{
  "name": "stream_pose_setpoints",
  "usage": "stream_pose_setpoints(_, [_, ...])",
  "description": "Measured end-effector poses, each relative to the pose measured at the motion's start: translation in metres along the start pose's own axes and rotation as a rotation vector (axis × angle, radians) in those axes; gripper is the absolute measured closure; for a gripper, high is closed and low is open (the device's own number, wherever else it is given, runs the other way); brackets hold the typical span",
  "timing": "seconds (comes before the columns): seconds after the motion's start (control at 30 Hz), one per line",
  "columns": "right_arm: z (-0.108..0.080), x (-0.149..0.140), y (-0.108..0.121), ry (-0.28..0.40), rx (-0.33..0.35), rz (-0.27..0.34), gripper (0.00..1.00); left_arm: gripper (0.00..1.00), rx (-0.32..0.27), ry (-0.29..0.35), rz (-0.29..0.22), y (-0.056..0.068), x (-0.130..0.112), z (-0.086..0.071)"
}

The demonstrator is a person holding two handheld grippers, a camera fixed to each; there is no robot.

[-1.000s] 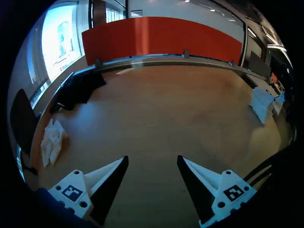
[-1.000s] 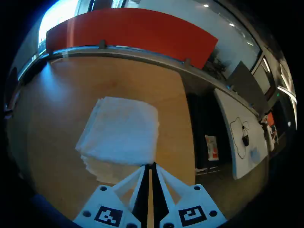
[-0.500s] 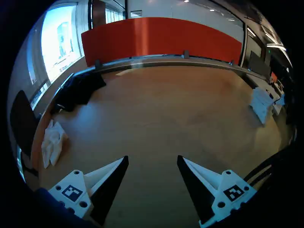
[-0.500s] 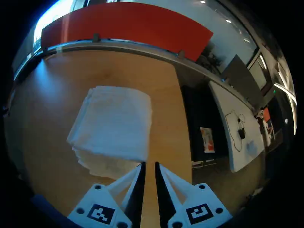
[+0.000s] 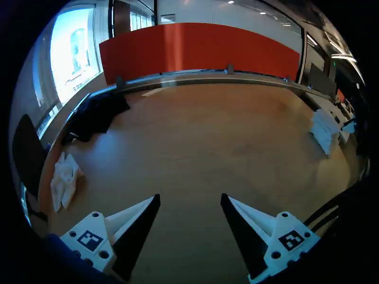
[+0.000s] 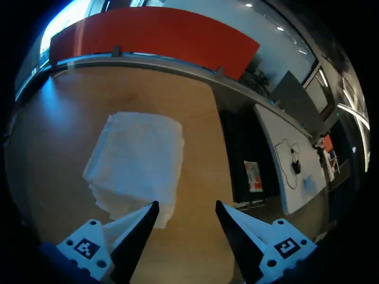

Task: Fold towel

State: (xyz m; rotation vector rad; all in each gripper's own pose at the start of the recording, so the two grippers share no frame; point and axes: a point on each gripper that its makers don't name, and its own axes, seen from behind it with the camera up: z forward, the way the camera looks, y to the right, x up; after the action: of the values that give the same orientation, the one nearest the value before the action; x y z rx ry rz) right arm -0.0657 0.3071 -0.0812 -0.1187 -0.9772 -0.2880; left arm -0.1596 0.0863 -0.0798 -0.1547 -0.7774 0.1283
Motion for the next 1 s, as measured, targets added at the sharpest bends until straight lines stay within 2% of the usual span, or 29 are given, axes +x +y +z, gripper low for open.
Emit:
stream_pose_setpoints(0.2, [-0.003, 0.011, -0.006, 0.038, 0.004, 0.014, 0.00, 0.05, 0.000, 0.006, -0.002, -0.001, 0.002, -0.001])
stream_pose_setpoints(0.3, [-0.008, 0.021, -0.011, 0.074, 0.005, 0.026, 0.00, 0.05, 0.003, 0.010, -0.002, -0.002, 0.003, -0.002])
stream_pose_setpoints(0.5, [-0.026, 0.051, -0.026, 0.191, 0.018, 0.058, 0.00, 0.05, 0.004, 0.019, -0.005, -0.003, 0.007, -0.003])
stream_pose_setpoints(0.9, [-0.071, 0.114, -0.084, 0.445, 0.125, 0.152, 0.00, 0.05, 0.021, 0.063, -0.012, -0.007, 0.025, -0.008])
stream_pose_setpoints(1.0, [-0.078, 0.122, -0.096, 0.487, 0.145, 0.163, 0.00, 0.05, 0.023, 0.074, -0.014, -0.007, 0.030, -0.008])
